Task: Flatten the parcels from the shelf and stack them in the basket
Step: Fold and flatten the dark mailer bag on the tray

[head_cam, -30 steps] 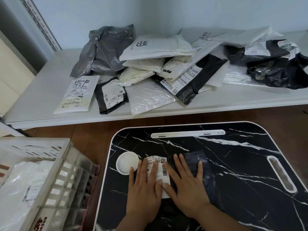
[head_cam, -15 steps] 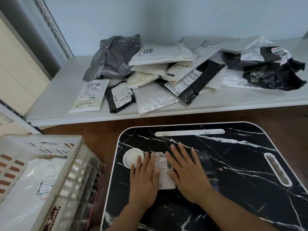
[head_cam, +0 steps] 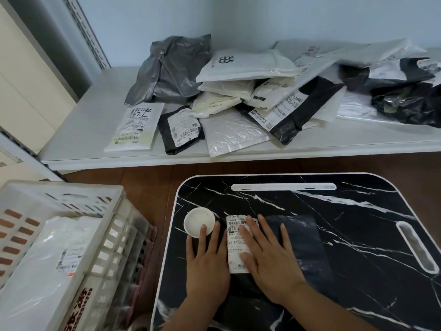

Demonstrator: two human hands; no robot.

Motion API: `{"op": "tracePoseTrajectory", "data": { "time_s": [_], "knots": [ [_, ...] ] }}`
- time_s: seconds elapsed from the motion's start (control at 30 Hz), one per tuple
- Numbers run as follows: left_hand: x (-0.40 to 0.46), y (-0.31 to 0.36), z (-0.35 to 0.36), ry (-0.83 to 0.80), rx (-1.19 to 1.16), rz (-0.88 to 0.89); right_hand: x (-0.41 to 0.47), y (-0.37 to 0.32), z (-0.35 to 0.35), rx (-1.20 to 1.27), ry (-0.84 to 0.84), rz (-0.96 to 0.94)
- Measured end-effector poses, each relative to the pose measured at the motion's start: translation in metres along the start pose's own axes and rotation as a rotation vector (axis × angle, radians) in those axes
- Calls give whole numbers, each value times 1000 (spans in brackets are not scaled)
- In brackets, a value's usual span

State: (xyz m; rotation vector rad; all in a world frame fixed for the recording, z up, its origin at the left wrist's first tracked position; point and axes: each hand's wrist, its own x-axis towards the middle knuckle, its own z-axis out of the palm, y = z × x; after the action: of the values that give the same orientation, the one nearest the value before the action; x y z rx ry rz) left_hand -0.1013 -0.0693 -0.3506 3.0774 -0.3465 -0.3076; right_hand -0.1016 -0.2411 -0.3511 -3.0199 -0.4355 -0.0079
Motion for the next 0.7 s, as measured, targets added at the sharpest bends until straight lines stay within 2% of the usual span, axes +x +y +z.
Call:
{"op": "tracePoseTrajectory", "data": {
  "time_s": [0.23,0.53,0.6,0.7],
  "knots": [
    [6,17,-19,-141,-26,-41,-1,0,-4,-37,-28,-19],
    [13,42,-32,-265,331,-53,-1,11,-10,-114,-10,-118],
    [13,47,-29,-262,380,-52,0,9,-15,-118,-2,-194],
    [16,53,-20,-164,426,-5,0,5,-15,-104,25,-275]
  ]
}}
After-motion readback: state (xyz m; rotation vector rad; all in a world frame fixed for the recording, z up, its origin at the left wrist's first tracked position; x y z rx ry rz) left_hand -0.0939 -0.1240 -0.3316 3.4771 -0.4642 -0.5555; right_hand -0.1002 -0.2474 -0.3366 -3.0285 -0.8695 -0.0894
